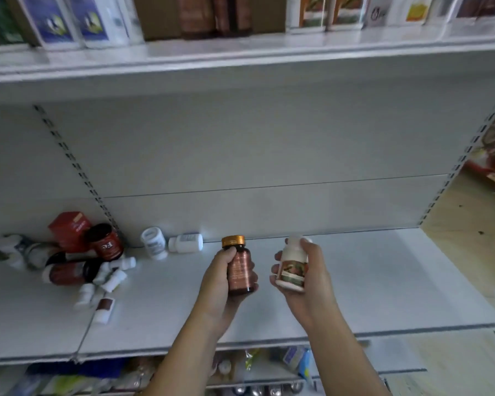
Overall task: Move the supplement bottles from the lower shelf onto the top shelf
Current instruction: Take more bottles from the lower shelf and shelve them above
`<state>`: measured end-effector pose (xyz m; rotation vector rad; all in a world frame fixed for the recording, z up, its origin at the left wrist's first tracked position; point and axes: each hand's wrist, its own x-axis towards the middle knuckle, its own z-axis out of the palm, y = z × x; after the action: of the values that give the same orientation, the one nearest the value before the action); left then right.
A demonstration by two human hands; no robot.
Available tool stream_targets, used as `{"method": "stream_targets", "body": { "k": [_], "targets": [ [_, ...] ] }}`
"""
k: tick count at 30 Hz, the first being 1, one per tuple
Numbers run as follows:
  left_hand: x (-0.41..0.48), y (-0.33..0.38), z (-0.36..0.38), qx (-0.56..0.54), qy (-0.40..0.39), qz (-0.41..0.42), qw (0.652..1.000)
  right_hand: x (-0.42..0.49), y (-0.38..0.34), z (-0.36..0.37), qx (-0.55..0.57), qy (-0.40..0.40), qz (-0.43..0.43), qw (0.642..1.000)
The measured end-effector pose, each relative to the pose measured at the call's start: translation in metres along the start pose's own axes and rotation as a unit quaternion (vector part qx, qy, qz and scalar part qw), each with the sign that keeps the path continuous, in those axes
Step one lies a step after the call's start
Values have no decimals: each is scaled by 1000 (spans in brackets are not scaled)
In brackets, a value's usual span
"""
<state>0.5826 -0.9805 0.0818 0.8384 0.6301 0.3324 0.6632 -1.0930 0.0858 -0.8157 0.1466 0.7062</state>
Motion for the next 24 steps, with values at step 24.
{"method": "stream_targets", "body": {
  "k": [24],
  "targets": [
    [-203, 236, 122, 321, -117, 379, 860, -192, -200, 177, -209, -313, -281, 883]
  ]
}}
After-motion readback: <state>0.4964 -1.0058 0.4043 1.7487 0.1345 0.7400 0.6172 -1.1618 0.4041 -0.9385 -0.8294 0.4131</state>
